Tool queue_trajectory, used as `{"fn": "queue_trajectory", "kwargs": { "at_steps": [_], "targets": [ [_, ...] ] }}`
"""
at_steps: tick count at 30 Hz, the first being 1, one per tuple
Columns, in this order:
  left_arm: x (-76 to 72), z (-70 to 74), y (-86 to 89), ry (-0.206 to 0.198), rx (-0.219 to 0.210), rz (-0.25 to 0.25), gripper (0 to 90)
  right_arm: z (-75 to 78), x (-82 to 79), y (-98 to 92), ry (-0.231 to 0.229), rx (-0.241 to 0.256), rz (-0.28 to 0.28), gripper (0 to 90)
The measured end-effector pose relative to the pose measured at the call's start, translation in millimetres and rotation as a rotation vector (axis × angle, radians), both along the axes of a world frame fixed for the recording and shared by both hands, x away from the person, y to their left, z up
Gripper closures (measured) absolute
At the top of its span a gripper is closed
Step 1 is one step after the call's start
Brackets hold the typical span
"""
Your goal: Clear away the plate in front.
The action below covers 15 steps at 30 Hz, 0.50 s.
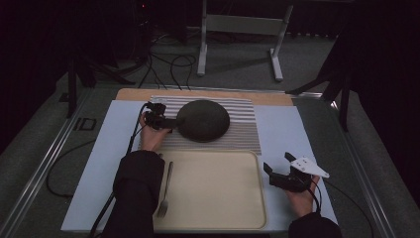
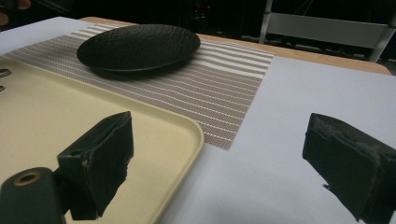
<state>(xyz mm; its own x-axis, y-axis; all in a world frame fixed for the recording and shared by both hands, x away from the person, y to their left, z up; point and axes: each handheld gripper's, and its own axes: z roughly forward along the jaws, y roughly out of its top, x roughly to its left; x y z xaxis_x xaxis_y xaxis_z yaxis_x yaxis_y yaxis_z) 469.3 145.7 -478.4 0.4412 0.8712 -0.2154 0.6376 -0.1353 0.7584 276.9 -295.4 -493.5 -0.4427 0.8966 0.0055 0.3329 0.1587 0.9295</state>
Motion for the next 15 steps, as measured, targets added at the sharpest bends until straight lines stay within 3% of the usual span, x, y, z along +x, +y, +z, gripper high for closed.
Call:
{"fn": "queue_trajectory", "kwargs": {
  "at_steps": [9,15],
  "targets": [
    [7.0,-13.8,-11.8,0.068,-0.01,0.001,0.6,-0.4,0.1,0.2,0.003,0.004,0.002,8.9],
    [11.6,-20.2,-19.7,0.118,0.01,-0.014,3.0,-0.4,0.0,0.1,0.005,0.005,0.002,8.9]
  ]
}}
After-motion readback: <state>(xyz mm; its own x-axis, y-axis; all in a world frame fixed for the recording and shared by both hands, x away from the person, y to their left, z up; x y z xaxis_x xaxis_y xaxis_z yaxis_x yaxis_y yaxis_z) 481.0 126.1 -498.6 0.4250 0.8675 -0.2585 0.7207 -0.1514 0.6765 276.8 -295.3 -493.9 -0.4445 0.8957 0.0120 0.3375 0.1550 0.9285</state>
